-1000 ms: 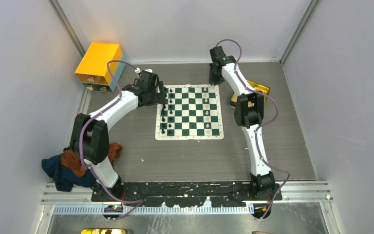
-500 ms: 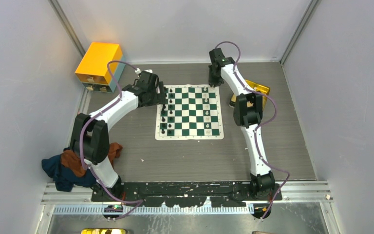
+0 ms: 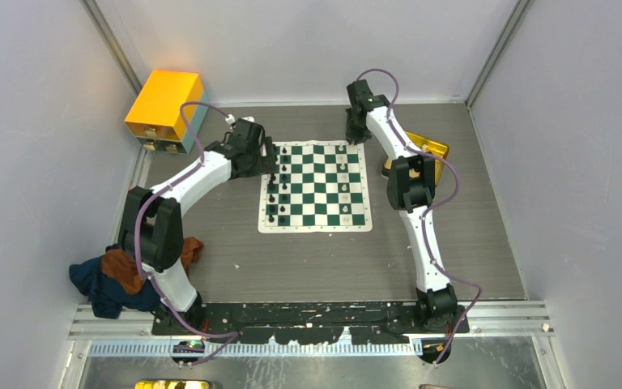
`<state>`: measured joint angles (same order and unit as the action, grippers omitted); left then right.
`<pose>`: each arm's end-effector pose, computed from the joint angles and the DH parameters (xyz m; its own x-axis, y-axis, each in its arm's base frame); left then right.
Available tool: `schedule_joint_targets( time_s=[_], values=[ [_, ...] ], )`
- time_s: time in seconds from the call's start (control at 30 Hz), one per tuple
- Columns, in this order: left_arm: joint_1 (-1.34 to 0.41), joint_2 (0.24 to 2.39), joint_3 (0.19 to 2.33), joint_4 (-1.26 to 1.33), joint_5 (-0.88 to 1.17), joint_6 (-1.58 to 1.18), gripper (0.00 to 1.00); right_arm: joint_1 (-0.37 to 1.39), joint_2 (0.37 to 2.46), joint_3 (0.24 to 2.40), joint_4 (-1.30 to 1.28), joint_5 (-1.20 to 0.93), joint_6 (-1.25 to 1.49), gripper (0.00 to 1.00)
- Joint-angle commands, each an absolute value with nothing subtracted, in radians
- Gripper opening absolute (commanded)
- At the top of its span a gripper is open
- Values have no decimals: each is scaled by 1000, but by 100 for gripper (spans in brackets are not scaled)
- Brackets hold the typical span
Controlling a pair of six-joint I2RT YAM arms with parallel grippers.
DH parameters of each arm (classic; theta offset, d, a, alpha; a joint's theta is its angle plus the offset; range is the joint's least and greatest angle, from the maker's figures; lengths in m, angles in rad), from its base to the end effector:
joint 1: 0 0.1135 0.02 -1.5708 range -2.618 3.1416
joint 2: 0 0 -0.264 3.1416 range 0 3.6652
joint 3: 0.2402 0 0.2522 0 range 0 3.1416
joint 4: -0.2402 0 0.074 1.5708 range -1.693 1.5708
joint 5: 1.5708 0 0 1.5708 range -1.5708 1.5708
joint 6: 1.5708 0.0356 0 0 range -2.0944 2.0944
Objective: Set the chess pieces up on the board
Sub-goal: Place the chess piece on the chessboard.
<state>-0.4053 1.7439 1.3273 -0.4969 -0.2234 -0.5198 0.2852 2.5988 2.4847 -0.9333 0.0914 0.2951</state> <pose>0.3525 -0.1427 0.2432 -0.7606 -0.2007 -0.6174 -0.1356 0.9791 -0.1513 0.5296 0.1519 0.1868 -0.8640 0.0485 -0.5012 0.0156 0.9974 0.0697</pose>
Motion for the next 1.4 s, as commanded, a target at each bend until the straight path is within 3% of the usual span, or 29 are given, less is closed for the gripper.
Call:
schedule_joint_targets(
  time_s=[0.0, 1.07, 1.3, 1.37],
  values=[
    [-405, 1740, 1333, -455, -218, -529, 97, 291, 2584, 2523, -944, 87, 299, 1],
    [-405, 1729, 1327, -452, -199, -537, 97, 296, 2506, 2422, -932, 100, 291, 1],
    [-406, 1727, 1319, -450, -199, -537, 98, 296, 2507, 2421, -933, 98, 288, 28],
    [-406, 1725, 1317, -449, -202, -538, 98, 295, 2504, 2421, -929, 99, 284, 30]
  ],
)
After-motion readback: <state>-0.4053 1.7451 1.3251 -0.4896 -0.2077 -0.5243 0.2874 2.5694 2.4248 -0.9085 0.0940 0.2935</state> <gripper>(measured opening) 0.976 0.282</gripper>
